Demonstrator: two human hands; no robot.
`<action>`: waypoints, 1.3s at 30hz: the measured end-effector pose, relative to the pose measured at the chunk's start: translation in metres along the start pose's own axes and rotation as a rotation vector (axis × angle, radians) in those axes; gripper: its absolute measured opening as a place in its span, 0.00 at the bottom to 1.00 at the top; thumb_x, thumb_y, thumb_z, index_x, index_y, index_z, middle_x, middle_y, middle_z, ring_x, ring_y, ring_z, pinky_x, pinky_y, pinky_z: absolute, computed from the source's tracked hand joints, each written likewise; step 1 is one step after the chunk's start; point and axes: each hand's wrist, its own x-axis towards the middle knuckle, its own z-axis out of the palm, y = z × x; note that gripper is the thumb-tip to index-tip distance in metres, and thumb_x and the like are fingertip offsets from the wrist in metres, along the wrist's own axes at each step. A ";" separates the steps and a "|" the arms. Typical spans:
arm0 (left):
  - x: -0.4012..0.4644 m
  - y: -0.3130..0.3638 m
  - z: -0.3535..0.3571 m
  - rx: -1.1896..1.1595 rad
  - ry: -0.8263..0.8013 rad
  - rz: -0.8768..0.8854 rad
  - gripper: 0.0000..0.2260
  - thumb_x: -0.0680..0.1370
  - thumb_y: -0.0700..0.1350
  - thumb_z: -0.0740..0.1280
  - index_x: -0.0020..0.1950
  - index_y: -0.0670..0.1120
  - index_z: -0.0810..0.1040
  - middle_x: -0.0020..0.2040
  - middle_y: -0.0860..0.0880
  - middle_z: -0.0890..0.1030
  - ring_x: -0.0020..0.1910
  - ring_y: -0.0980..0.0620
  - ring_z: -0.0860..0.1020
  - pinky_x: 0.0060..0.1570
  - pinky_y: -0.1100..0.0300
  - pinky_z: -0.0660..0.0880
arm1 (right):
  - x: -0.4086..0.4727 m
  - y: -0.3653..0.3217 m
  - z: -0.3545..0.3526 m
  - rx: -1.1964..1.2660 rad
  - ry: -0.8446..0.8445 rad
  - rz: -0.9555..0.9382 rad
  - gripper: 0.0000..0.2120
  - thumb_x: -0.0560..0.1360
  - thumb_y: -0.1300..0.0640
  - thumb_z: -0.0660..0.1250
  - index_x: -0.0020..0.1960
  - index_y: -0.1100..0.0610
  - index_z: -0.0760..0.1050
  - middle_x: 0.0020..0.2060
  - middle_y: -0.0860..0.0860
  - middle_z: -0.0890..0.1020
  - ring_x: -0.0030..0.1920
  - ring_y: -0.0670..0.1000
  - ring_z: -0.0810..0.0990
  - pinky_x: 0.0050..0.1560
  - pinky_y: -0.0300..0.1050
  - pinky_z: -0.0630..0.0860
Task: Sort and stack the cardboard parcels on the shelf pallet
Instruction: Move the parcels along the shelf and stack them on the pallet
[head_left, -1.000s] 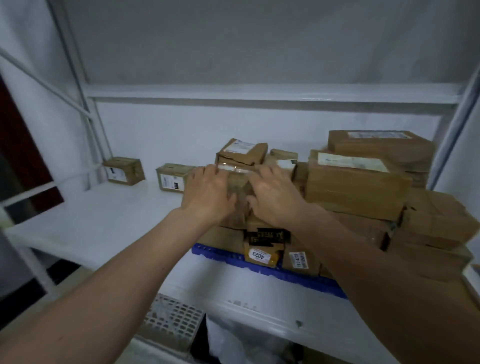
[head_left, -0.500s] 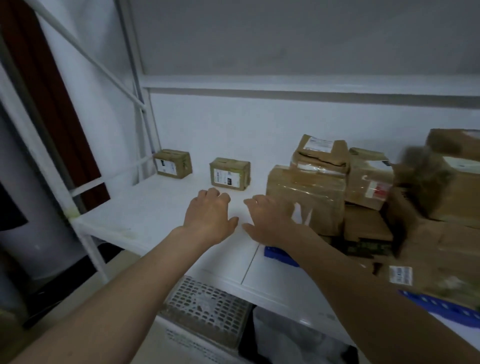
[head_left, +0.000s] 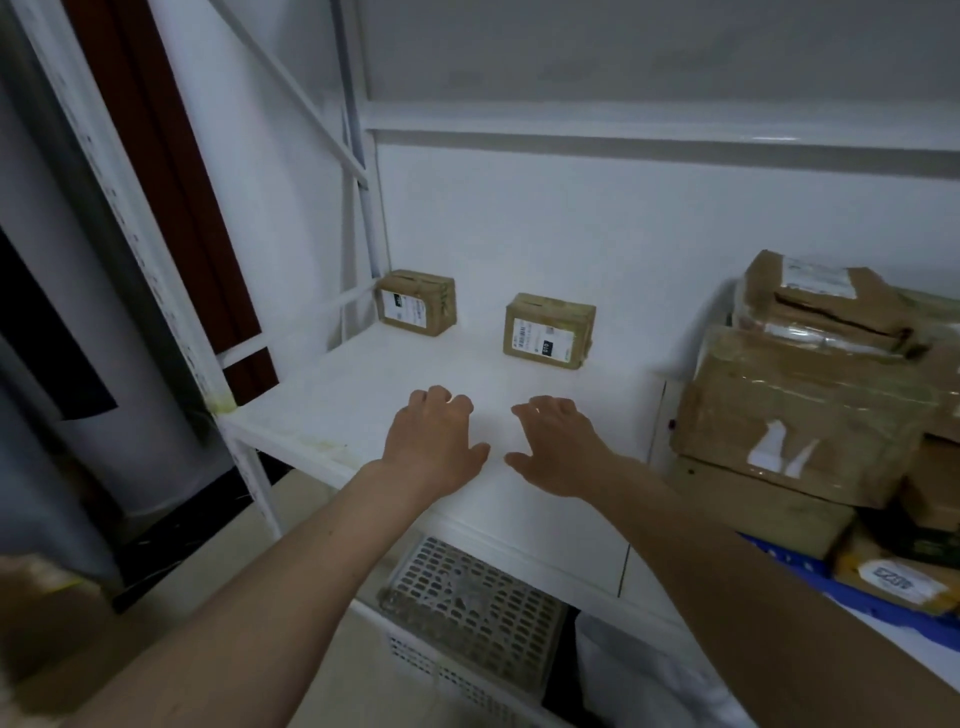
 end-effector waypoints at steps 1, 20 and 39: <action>0.006 -0.006 0.004 -0.002 -0.011 -0.007 0.25 0.76 0.58 0.65 0.70 0.48 0.68 0.68 0.47 0.69 0.67 0.46 0.65 0.63 0.53 0.67 | 0.010 -0.002 0.004 0.000 -0.011 -0.002 0.31 0.78 0.45 0.61 0.75 0.57 0.58 0.74 0.56 0.60 0.74 0.60 0.57 0.72 0.55 0.59; 0.233 -0.108 0.047 -0.012 -0.134 -0.113 0.26 0.77 0.56 0.65 0.72 0.48 0.67 0.69 0.46 0.68 0.69 0.46 0.63 0.63 0.53 0.67 | 0.269 0.006 0.035 0.152 -0.116 0.000 0.31 0.78 0.45 0.61 0.75 0.56 0.56 0.74 0.56 0.60 0.74 0.59 0.56 0.71 0.53 0.59; 0.459 -0.299 0.110 -0.900 -0.202 -0.560 0.38 0.75 0.66 0.61 0.78 0.48 0.54 0.76 0.45 0.61 0.71 0.43 0.65 0.68 0.48 0.65 | 0.483 -0.040 0.065 0.899 -0.017 0.461 0.28 0.81 0.45 0.55 0.75 0.61 0.58 0.71 0.58 0.66 0.69 0.56 0.67 0.64 0.45 0.65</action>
